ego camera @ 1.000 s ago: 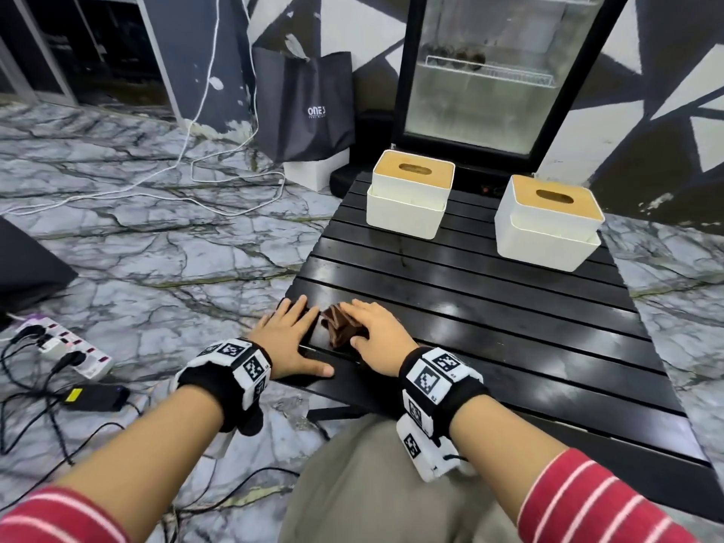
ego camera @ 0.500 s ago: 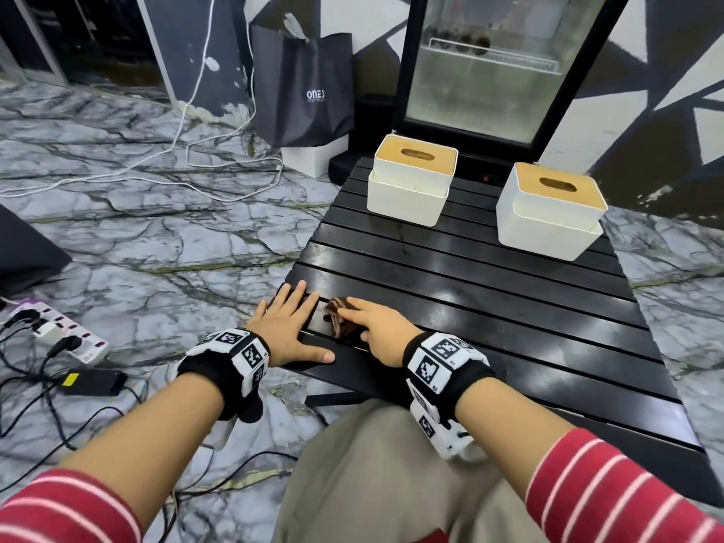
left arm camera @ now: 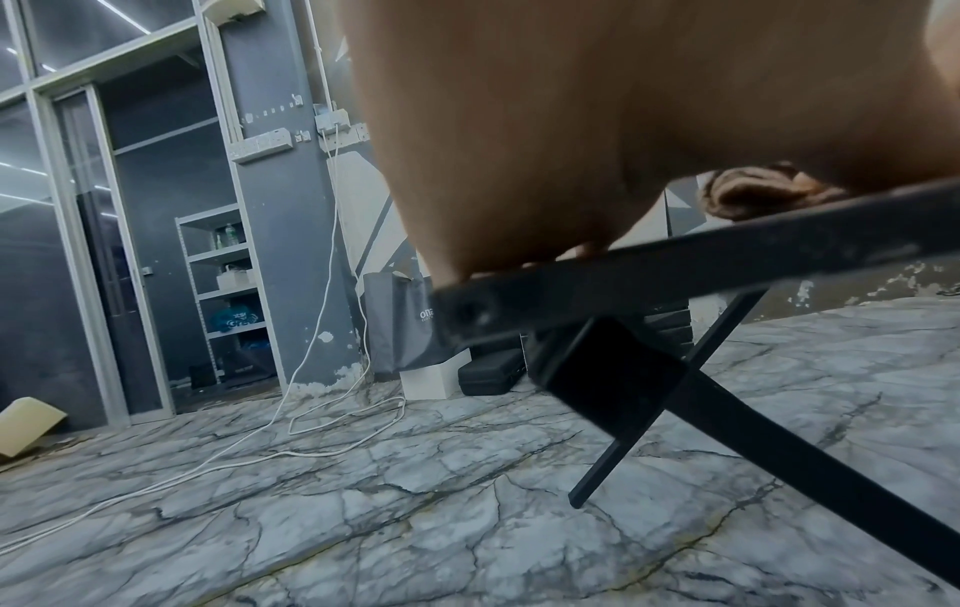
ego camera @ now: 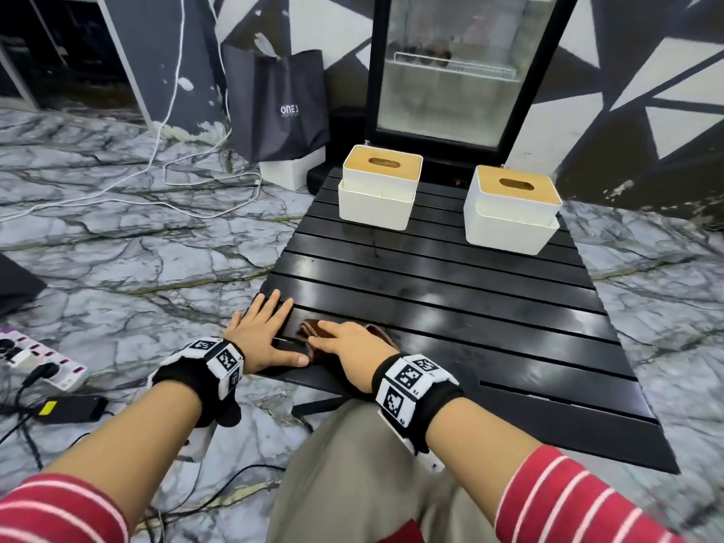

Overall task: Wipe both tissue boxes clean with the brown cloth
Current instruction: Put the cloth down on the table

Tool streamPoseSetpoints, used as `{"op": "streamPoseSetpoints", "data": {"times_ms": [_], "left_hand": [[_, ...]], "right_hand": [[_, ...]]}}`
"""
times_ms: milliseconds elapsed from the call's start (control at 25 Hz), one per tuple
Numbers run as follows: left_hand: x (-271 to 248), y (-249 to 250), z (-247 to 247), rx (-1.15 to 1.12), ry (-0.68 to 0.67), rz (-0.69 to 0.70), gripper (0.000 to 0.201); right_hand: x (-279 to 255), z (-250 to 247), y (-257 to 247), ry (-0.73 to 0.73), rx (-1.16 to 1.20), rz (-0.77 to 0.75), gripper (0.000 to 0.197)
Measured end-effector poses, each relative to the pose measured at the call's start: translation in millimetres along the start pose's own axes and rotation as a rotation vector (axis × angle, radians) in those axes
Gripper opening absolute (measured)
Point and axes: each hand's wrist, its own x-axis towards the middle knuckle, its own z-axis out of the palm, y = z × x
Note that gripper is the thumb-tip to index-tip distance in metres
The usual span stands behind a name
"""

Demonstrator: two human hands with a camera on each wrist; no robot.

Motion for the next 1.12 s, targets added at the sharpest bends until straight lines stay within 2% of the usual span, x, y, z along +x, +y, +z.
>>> {"op": "streamPoseSetpoints", "data": {"times_ms": [80, 160, 280, 480, 640, 800, 1120], "left_hand": [[-2, 5, -5, -0.008, -0.007, -0.021, 0.117], [-3, 12, -12, -0.025, -0.017, -0.059, 0.113], [-2, 46, -18, -0.028, 0.003, -0.079, 0.104], [4, 145, -16, 0.007, 0.061, 0.127, 0.088], [8, 222, 0, 0.047, 0.036, 0.267, 0.087], [8, 269, 30, 0.073, -0.019, 0.320, 0.090], [2, 296, 68, 0.099, -0.009, 0.218, 0.099]], "right_hand": [[-8, -7, 7, -0.018, 0.003, 0.044, 0.063], [-18, -13, 17, -0.058, -0.013, 0.108, 0.065], [-40, -8, 44, -0.035, 0.034, 0.205, 0.069], [-79, 16, 97, 0.073, 0.138, 0.366, 0.073], [-118, 35, 130, 0.197, 0.224, 0.450, 0.064], [-149, 54, 152, 0.303, 0.297, 0.542, 0.059], [-192, 75, 161, 0.433, 0.345, 0.650, 0.053]]}}
